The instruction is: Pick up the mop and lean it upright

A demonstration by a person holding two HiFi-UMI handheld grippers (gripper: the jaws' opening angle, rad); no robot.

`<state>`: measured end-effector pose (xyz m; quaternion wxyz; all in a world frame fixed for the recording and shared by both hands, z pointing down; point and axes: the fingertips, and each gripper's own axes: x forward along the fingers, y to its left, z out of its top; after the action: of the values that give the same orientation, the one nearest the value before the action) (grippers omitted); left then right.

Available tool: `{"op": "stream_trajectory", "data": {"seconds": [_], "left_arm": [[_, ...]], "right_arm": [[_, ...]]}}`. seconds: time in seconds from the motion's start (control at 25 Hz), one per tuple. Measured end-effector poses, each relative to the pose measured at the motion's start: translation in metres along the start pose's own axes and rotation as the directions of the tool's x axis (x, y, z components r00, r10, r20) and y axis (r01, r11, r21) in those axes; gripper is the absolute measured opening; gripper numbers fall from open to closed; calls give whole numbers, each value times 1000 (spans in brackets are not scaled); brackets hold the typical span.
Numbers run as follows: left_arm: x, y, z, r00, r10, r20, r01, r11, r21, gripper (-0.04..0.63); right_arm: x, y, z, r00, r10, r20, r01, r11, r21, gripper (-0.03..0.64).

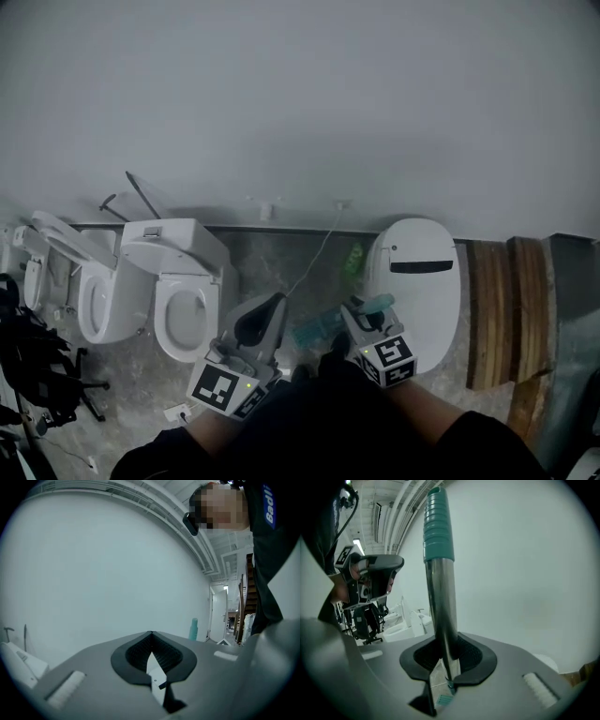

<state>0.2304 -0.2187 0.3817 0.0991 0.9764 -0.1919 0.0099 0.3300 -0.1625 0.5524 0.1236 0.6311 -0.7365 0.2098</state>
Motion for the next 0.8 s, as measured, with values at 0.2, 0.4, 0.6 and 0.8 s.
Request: {"op": "stream_trajectory", "data": {"seconds": [0.2,0.4,0.6,0.8], "left_arm": [[24,11,-8,997,70,-28,-69,998,11,15],[27,37,-5,990,135,-34,-135,991,5,15],[34,69,-6,989,139,-39,-140,990,-13,15],[41,110,0,992,117,-45,-118,993,-24,15]], "right_arm": [[49,-27,-16,996,66,-61,-65,998,10,83],[92,-52,-25,993,48,-108,-45,999,31,83],[129,-73,-22,990,-7,-142,15,999,52,83],[164,-95,-15,981,-99,-169,116,989,93,83]]}}
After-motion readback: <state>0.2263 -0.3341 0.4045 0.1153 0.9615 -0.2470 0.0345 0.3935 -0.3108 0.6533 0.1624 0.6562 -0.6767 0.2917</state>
